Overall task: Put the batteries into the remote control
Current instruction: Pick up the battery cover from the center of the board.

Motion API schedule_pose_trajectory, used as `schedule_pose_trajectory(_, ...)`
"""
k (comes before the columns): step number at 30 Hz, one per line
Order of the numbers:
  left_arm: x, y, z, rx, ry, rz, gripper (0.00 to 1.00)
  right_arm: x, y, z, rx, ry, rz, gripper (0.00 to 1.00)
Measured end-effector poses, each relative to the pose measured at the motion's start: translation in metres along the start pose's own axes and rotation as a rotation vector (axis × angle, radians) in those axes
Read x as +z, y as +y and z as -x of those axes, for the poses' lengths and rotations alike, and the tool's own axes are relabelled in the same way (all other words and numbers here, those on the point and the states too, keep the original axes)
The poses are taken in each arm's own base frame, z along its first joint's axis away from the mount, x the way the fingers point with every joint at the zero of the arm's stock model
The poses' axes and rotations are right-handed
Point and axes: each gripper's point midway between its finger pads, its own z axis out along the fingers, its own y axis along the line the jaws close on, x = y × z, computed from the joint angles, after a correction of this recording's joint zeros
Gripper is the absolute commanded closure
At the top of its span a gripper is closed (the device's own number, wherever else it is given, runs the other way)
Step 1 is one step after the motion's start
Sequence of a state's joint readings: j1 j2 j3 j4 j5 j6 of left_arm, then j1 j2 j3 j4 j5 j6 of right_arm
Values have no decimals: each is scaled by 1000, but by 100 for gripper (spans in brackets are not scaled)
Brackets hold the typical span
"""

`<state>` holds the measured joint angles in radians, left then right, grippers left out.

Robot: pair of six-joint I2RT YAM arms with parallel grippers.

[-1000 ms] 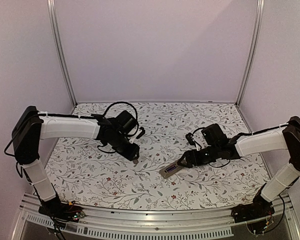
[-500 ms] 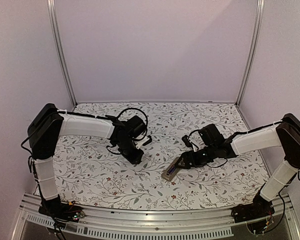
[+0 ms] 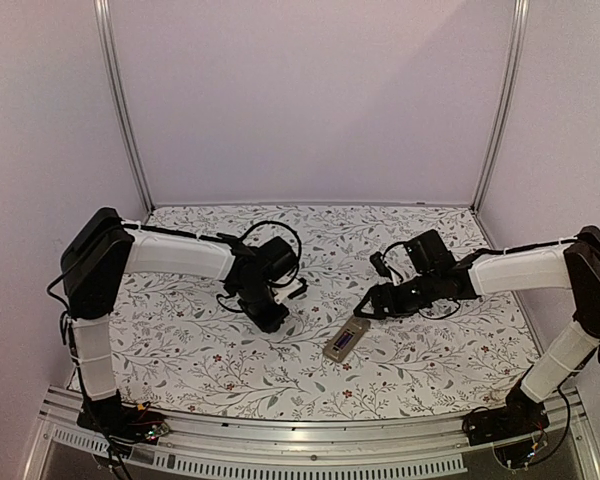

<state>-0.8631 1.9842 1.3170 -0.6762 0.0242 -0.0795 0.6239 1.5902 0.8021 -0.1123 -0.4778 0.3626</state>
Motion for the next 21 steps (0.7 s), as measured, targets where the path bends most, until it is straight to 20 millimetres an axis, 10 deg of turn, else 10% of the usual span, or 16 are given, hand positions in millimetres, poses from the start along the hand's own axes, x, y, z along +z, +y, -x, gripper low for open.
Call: schedule_pose_trajectory(21,-1,-1,3,-16,-5,5,100,36,-11,6,-11,79,6,26)
